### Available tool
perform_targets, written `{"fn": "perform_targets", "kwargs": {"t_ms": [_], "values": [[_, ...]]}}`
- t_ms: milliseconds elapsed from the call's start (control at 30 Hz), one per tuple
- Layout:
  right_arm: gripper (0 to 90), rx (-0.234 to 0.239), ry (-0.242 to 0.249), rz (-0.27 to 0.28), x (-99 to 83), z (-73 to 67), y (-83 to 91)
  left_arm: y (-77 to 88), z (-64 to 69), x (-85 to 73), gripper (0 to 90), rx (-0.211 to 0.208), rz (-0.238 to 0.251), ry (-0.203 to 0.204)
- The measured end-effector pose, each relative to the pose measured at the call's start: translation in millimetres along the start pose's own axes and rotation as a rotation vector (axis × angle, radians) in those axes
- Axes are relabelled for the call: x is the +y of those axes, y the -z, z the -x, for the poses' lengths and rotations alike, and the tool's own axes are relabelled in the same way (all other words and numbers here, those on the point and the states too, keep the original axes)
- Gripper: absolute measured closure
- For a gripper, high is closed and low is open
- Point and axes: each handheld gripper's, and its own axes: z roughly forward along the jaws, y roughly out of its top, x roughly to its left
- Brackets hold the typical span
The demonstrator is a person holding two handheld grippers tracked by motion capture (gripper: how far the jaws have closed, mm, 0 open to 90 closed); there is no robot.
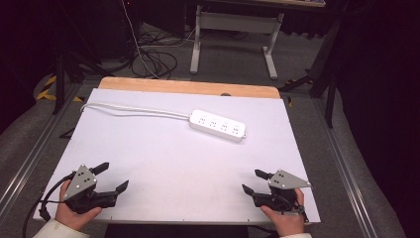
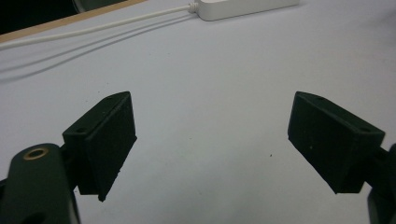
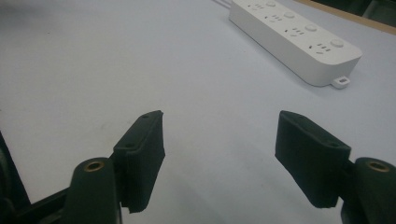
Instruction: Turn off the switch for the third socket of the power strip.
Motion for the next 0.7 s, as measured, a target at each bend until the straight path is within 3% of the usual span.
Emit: {"fn": "perform_targets", "kwargs": {"t_ms": [700], "values": [[35.3,-0.003,-0.005,0.001,0.0,-0.5,0.1,2.6,1.5,0.2,16.1,0.012,-0.001,0.004]]}}
